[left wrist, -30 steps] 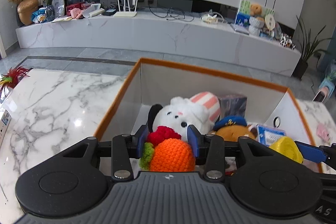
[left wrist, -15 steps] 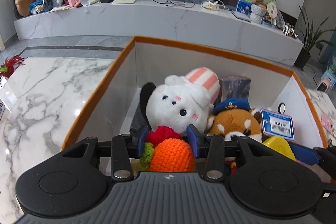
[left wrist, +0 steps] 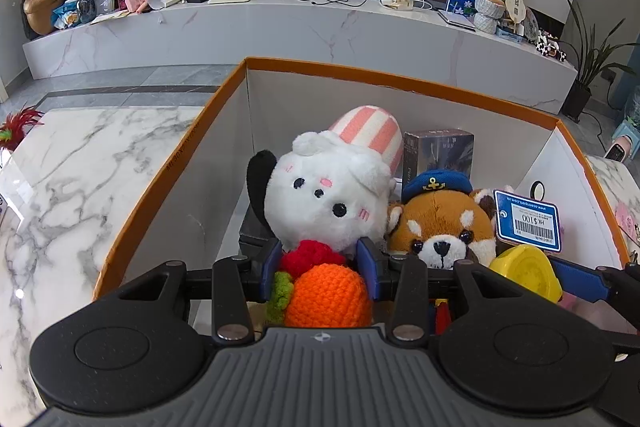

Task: Organize objects
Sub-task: 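Carry the crocheted fruit and tape measure over the orange box and lower them inside, then open the left gripper to release the fruit while the right releases the tape measure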

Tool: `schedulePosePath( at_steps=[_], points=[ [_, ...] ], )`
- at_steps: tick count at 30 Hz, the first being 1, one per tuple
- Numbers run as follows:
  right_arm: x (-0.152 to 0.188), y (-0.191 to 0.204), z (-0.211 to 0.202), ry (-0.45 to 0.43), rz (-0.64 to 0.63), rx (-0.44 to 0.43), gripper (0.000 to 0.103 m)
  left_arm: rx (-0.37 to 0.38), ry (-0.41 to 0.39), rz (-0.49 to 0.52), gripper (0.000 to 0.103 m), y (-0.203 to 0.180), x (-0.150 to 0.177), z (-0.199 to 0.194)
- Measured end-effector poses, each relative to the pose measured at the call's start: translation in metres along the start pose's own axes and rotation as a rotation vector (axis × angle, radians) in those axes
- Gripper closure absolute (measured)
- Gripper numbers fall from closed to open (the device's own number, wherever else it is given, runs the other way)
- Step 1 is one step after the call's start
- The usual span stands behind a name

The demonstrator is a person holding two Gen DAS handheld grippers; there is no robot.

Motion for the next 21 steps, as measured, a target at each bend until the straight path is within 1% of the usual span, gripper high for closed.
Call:
schedulePosePath(
  at_steps=[6,10,14,17,21],
  points=[
    [0.0008,-0.0014,0.0020,-0.001,0.000,0.008,0.042,-0.006,-0.001,0.009,0.054,-0.0004,0.0011,0.0022],
    [0.0008,-0.0011,0.0019,-0.001,0.001,0.005,0.040,-0.019,-0.003,0.024,0.051,-0.0010,0.0014,0.0028],
    [0.0010,-0.0005,0.0015,-0.001,0.003,0.001,0.038,-0.034,-0.004,0.032,0.045,-0.0008,0.0013,0.0024],
    [0.0007,0.0011,0.0007,-0.003,0.007,-0.004,0.036,-0.034,-0.001,0.030,0.043,0.0004,0.0014,0.0025],
    [0.0005,0.0016,0.0005,-0.004,0.006,-0.004,0.035,-0.040,-0.002,0.034,0.041,0.0011,0.0015,0.0027]
  ],
)
Point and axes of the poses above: each gripper's, at about its wrist camera, not at the fingertips, and z roughly the way its jaws point, y to its left, x to its underside, the point moved 7 cm from there along z, roughly the way its jaws point, and after that the axes turned 3 degrees about -y, right-handed, at the moved point
